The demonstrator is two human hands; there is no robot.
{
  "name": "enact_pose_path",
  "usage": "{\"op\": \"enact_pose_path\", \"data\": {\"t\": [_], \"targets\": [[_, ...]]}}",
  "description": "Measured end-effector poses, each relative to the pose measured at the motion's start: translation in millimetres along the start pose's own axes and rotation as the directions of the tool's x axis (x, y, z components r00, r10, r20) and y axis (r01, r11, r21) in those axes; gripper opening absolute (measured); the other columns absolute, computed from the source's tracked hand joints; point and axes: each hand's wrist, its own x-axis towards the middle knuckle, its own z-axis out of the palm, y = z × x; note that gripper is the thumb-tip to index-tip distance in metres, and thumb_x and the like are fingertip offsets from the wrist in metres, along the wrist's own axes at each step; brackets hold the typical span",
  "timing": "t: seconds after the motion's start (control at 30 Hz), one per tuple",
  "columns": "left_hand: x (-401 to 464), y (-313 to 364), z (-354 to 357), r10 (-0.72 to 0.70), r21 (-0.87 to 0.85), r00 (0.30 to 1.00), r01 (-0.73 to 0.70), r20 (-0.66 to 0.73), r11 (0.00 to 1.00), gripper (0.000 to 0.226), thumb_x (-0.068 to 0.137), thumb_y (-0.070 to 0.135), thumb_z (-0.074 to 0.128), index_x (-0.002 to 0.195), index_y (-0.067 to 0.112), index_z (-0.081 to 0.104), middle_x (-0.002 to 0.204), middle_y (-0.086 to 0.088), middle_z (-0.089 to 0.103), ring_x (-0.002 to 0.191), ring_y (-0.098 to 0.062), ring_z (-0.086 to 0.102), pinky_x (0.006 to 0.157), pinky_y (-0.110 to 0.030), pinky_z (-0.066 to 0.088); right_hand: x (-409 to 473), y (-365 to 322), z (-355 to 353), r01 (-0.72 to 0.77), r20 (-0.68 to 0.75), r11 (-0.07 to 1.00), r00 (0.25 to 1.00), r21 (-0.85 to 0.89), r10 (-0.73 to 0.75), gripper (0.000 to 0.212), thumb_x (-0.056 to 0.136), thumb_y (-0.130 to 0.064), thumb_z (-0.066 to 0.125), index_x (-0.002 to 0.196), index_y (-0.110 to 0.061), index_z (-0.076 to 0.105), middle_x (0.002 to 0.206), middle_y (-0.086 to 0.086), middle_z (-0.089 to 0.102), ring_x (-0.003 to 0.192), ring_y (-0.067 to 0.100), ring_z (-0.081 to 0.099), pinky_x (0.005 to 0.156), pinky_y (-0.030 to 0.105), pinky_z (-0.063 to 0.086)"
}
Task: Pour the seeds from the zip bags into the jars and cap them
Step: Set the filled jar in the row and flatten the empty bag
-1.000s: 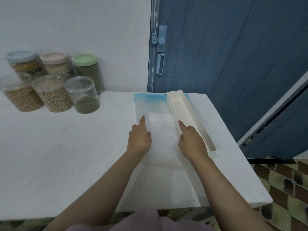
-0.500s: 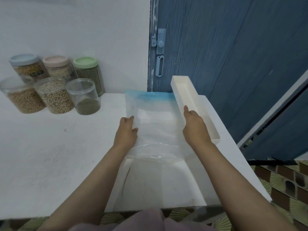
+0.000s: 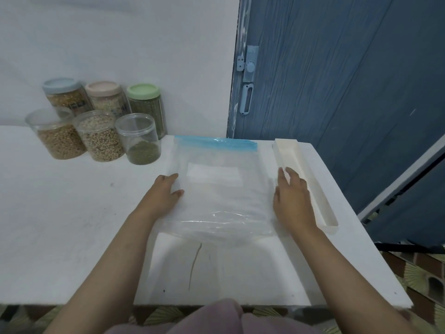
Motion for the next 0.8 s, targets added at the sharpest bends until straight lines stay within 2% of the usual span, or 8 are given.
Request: {"op": "enact_pose_path", "data": {"t": [0.1, 0.2, 0.3, 0.4, 0.5, 0.6, 0.67, 0.8], "targets": [[-2.2, 4.6, 5.2, -0.022, -0.001, 1.0, 0.022, 0.003, 1.0, 0.061, 0.104, 0.036, 0.045, 0.157, 0.017, 0.022, 0.158, -0.012, 0.025, 0.143, -0.029, 0.034, 0.112, -0.036, 0.029, -0.7, -24.9, 5.0, 0.018, 0.116, 0.985, 0.992, 0.173, -0.039, 0.053, 0.107, -0.026, 0.034, 0.156, -0.01, 0.023, 0.164, 0.013, 0.014, 0.148, 0.032, 0.015, 0.119, 0.037, 0.018], [-6.1, 8.2, 18.5, -0.068, 0.062, 0.996, 0.071, -0.054, 0.996, 0.066, 0.104, 0.042, 0.041, 0.158, 0.014, 0.013, 0.157, -0.016, 0.023, 0.137, -0.037, 0.039, 0.108, -0.044, 0.036, -2.2, -36.6, 24.4, -0.187, 0.404, 0.981, 0.902, 0.045, 0.154, 0.062, 0.107, -0.043, 0.023, 0.159, -0.015, 0.005, 0.165, 0.017, 0.0, 0.15, 0.039, 0.005, 0.121, 0.045, 0.013], [-14.9, 6.7, 36.3, -0.024, 0.131, 0.979, 0.052, -0.202, 0.99, 0.064, 0.104, 0.04, 0.041, 0.157, 0.014, 0.016, 0.158, -0.017, 0.021, 0.137, -0.036, 0.039, 0.106, -0.045, 0.039, -4.2, -36.5, 32.5, -0.184, 0.362, 0.981, 0.912, -0.056, 0.192, 0.06, 0.107, -0.044, 0.024, 0.159, -0.016, 0.01, 0.163, 0.017, 0.012, 0.145, 0.039, 0.015, 0.117, 0.046, 0.017], [-20.2, 1.9, 40.4, 0.051, 0.008, 0.941, -0.051, -0.336, 0.999, 0.058, 0.101, 0.03, 0.05, 0.152, 0.014, 0.03, 0.161, -0.011, 0.01, 0.137, -0.034, 0.039, 0.108, -0.041, 0.039, -2.3, -33.0, 25.6, -0.194, 0.324, 0.981, 0.927, -0.021, 0.19, 0.058, 0.106, -0.042, 0.032, 0.158, -0.025, 0.015, 0.158, 0.01, 0.023, 0.137, 0.038, 0.025, 0.109, 0.043, 0.028], [-21.9, -14.2, 27.2, 0.137, -0.201, 0.914, -0.226, -0.382, 0.953, 0.032, 0.098, 0.012, 0.056, 0.129, 0.018, 0.055, 0.144, -0.002, 0.041, 0.116, -0.02, 0.054, 0.094, -0.027, 0.042, 0.3, -28.0, 21.8, -0.228, 0.366, 0.968, 0.914, 0.102, 0.176, 0.056, 0.104, -0.036, 0.042, 0.156, -0.033, 0.021, 0.149, 0.011, 0.031, 0.131, 0.041, 0.033, 0.099, 0.038, 0.034], [-32.4, -25.9, 7.2, 0.159, -0.434, 0.944, -0.277, -0.289, 0.857, 0.045, 0.095, -0.007, 0.042, 0.114, 0.023, 0.068, 0.119, 0.013, 0.065, 0.11, -0.004, 0.059, 0.087, -0.013, 0.044, -1.3, -21.4, 24.3, -0.252, 0.316, 0.924, 0.936, 0.289, 0.156, 0.054, 0.101, -0.025, 0.051, 0.152, -0.034, 0.034, 0.142, 0.01, 0.038, 0.126, 0.036, 0.045, 0.101, 0.034, 0.038], [-37.9, -30.2, -6.9, 0.193, -0.56, 0.973, -0.229, -0.123, 0.796, 0.059, 0.089, -0.019, 0.035, 0.123, 0.017, 0.067, 0.124, 0.011, 0.067, 0.116, 0.001, 0.059, 0.09, -0.008, 0.044, -2.5, -18.5, 23.9, -0.248, 0.265, 0.899, 0.951, 0.36, 0.156, 0.053, 0.099, -0.02, 0.055, 0.149, -0.033, 0.041, 0.137, 0.008, 0.042, 0.116, 0.028, 0.054, 0.093, 0.028, 0.041], [-34.3, -43.3, -20.0, 0.316, -0.467, 0.942, -0.232, 0.109, 0.853, 0.078, 0.081, -0.027, 0.033, 0.133, 0.025, 0.06, 0.137, 0.016, 0.06, 0.126, 0.003, 0.054, 0.103, -0.023, 0.045, -0.2, -12.0, 19.5, -0.266, 0.251, 0.917, 0.948, 0.297, 0.193, 0.05, 0.1, -0.023, 0.054, 0.146, -0.037, 0.043, 0.133, 0.004, 0.045, 0.096, 0.018, 0.052, 0.076, 0.025, 0.037]]}}
